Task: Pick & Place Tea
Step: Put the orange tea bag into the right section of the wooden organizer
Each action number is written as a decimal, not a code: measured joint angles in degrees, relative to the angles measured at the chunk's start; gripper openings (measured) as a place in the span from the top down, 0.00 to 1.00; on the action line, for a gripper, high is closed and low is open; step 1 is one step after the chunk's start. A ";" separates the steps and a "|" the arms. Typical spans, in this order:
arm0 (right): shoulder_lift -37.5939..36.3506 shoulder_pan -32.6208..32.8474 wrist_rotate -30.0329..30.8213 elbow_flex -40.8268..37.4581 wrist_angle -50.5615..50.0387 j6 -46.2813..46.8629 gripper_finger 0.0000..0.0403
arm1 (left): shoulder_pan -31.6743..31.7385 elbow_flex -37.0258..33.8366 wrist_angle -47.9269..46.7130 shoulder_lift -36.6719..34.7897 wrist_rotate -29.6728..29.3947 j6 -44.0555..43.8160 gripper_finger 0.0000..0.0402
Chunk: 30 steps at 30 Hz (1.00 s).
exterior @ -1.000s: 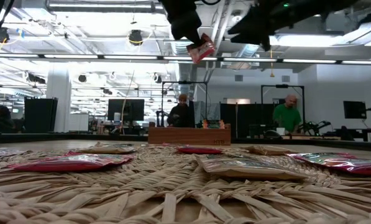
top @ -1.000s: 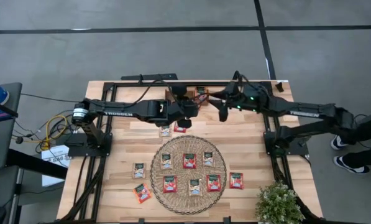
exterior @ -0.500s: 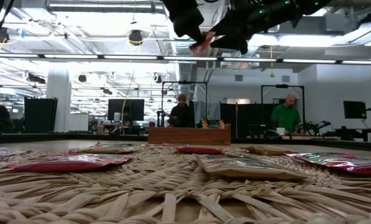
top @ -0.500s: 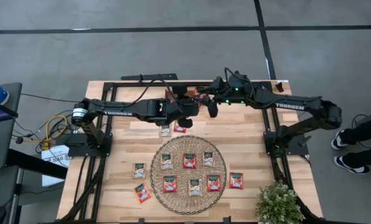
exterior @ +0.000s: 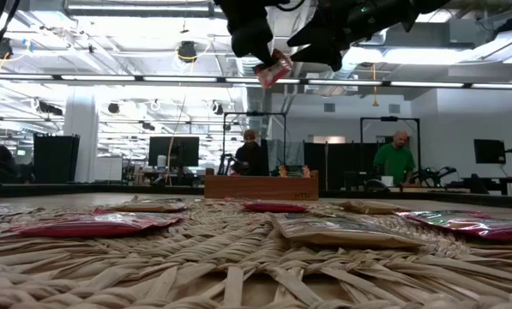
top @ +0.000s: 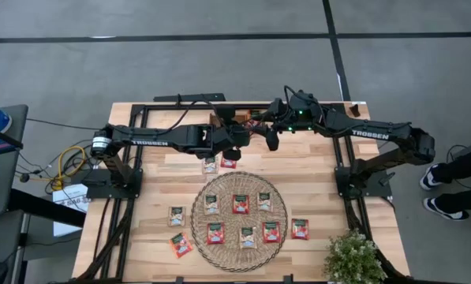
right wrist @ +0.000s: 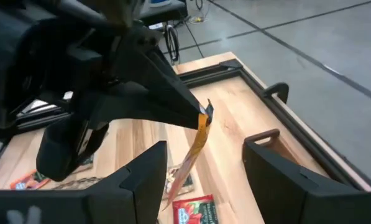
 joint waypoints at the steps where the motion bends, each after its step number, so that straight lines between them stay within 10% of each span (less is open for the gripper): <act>1: 0.05 0.00 0.01 0.00 0.02 0.02 0.50 | 0.00 0.00 0.02 0.00 0.05 0.00 1.00; 30: 1.60 1.62 -1.43 -0.07 3.38 3.35 0.52 | 0.09 0.00 3.36 0.00 1.68 0.02 1.00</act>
